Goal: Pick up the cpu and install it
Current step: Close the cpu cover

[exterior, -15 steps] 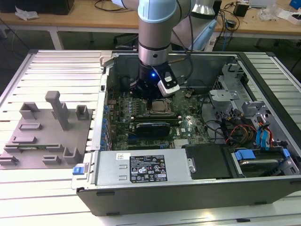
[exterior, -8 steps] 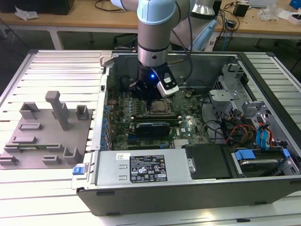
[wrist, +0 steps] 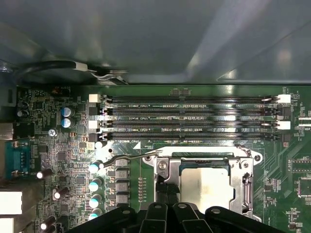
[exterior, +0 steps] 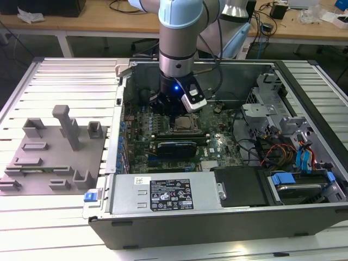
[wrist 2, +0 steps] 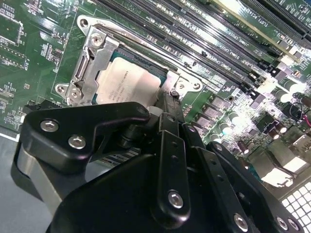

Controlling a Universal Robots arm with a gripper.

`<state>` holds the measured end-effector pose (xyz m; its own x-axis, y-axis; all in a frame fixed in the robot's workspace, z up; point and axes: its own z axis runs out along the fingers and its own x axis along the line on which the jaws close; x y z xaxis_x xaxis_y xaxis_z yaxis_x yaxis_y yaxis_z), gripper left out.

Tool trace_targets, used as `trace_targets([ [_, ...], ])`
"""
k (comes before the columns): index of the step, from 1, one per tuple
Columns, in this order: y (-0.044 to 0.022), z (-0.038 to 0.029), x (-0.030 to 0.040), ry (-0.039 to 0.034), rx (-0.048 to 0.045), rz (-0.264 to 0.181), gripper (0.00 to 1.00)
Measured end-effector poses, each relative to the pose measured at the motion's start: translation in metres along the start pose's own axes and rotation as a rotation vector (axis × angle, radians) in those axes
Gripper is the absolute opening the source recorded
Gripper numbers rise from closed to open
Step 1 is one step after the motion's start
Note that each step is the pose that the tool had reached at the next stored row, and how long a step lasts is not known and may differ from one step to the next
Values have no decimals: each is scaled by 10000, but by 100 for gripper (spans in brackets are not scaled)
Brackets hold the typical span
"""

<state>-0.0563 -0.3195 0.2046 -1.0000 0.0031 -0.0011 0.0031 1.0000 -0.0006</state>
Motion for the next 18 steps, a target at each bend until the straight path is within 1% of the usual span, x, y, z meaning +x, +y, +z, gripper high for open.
trace_targets([
  [3,-1,-22,1,3,5,0,11],
  [8,-1,-25,2,-10,5,0,11],
  [11,-2,-3,10,-135,6,-22,11],
  [12,-2,6,17,-196,9,-50,11],
  [15,-2,12,21,-227,9,-108,11],
  [18,-7,16,30,-240,36,-177,11],
])
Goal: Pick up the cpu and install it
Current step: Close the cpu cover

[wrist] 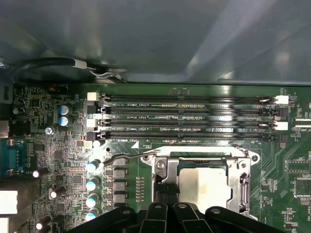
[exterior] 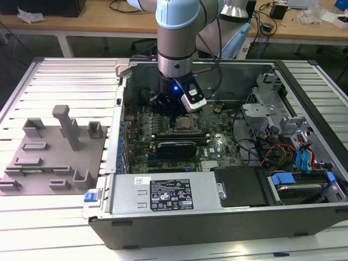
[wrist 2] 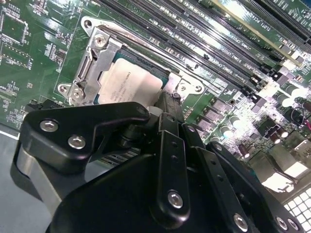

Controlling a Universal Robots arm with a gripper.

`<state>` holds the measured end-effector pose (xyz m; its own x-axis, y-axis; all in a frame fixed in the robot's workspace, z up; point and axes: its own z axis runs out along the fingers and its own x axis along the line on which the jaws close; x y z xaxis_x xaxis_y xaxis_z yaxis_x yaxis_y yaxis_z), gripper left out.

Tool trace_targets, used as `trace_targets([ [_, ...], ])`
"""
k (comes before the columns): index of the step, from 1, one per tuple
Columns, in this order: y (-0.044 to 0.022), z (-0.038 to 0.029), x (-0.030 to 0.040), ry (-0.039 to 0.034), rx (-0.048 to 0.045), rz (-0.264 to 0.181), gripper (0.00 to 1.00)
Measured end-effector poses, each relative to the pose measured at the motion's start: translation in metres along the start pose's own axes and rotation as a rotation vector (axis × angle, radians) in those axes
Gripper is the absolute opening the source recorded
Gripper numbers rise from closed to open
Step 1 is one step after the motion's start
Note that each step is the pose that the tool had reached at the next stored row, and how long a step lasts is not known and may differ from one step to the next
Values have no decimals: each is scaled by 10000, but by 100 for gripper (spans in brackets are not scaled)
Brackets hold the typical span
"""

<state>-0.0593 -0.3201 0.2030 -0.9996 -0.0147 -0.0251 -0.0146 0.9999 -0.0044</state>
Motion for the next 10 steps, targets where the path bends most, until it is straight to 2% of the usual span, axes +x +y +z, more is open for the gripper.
trace_targets([
  [6,-8,0,49,-22,19,-66,11],
  [8,-8,-3,92,-31,26,-71,11],
  [10,-9,-9,94,-28,22,-70,11],
])
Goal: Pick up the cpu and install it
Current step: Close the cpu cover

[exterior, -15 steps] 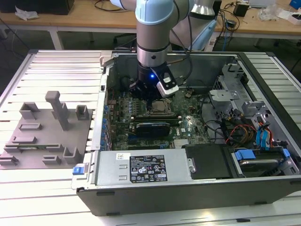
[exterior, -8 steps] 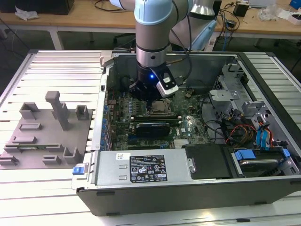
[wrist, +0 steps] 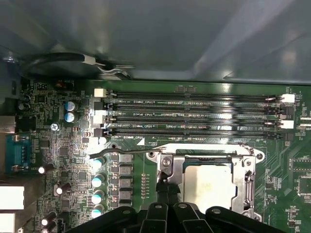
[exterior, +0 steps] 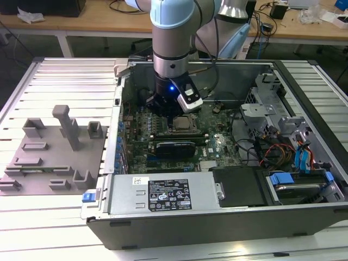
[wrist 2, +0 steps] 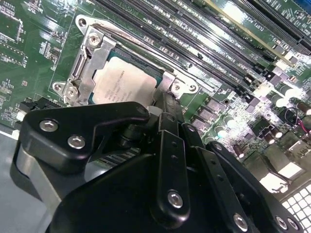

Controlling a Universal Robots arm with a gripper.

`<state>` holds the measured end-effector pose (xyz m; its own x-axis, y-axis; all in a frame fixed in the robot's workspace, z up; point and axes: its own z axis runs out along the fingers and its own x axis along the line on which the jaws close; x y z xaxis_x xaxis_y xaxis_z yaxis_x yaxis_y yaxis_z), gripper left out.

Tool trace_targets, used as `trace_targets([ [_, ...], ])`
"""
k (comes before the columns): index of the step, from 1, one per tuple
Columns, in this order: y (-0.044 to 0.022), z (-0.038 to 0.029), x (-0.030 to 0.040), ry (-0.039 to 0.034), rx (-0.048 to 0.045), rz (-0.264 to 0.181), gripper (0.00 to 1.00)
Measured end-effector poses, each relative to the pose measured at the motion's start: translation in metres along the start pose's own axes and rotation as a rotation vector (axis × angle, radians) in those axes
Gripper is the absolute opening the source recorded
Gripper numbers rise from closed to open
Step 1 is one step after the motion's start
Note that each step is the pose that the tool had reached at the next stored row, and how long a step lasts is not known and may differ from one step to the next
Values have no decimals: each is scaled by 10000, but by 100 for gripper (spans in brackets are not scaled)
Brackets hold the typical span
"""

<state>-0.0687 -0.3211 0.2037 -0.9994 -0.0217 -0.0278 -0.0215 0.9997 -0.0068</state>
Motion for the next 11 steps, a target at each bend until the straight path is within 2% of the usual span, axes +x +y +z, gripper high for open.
trace_targets([
  [5,1,-54,-2,0,-4,0,11],
  [8,0,-184,-7,1,-3,0,11],
  [11,-1,-210,-37,6,-6,-2,11],
])
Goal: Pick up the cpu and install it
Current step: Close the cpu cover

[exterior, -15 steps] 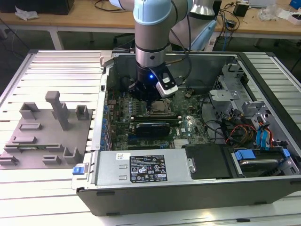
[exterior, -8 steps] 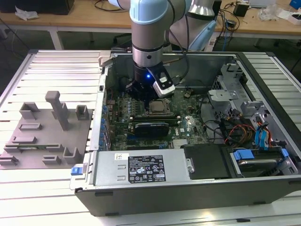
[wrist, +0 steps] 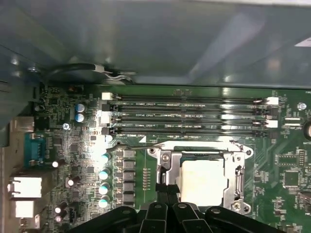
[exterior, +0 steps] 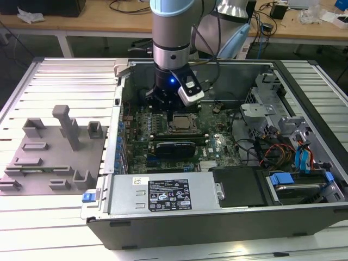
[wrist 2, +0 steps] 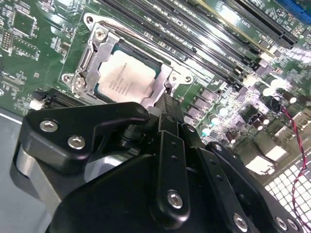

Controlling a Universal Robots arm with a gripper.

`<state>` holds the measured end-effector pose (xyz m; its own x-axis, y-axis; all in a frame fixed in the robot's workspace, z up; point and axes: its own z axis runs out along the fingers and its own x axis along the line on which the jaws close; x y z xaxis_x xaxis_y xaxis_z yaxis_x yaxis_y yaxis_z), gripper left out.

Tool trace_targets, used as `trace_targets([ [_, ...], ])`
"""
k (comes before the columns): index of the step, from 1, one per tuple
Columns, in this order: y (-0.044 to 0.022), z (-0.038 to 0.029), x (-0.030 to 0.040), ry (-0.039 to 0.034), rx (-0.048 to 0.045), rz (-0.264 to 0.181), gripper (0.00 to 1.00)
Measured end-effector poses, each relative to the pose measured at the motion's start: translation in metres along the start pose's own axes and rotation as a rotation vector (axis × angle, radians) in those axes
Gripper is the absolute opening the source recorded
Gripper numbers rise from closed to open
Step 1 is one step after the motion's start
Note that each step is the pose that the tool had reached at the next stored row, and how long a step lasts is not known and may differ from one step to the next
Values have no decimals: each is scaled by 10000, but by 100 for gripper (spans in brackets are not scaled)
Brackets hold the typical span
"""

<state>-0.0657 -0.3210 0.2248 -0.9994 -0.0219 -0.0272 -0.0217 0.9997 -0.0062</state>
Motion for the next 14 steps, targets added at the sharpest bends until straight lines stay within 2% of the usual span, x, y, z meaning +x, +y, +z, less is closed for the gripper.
trace_targets([
  [11,-10,10,-399,184,-1,-1,11],
  [14,-10,9,-420,192,1,0,11],
])
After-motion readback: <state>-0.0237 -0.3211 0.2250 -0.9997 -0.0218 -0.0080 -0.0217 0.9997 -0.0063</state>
